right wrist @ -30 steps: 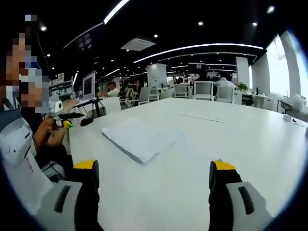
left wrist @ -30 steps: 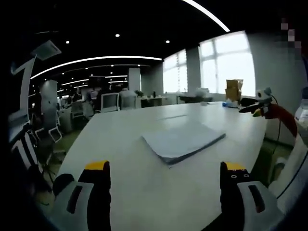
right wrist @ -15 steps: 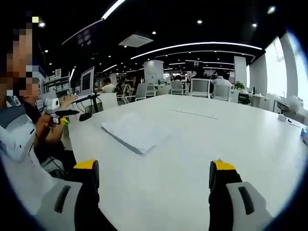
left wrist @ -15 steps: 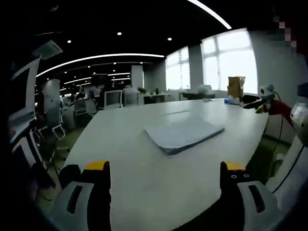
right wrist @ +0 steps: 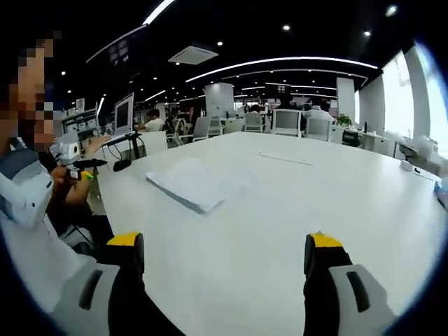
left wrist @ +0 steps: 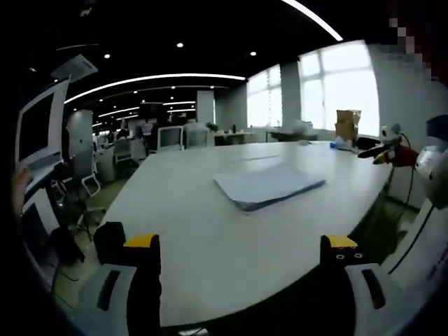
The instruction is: Organize the stack of printing papers by aligning and flattening the scattered papers on the table
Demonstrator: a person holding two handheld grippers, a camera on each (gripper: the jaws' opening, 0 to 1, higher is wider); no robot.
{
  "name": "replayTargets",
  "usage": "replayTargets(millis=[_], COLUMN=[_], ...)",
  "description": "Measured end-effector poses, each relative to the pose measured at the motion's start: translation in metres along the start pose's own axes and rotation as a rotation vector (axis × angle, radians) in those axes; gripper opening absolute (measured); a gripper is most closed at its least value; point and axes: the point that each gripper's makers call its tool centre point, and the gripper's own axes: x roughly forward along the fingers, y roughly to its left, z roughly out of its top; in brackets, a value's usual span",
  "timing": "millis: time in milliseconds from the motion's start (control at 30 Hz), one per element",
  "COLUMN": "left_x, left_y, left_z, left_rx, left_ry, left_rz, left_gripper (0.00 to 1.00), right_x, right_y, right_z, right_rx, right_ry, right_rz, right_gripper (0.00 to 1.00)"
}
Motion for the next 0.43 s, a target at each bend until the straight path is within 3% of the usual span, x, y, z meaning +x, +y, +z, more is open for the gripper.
replayTargets(millis=[433], left_x=[-0.0017], left_y=[-0.0045], left_z=[0.0035], left_rx=[0.02], left_ry=[-0.008], left_rz=[-0.013], left_gripper=[0.97], right_x=[0.0029], right_y=[0.0077], right_z=[0.0043], right_rx=[-0.022], right_ry=[0.003], right_rz=[0.017], right_gripper=[0.9])
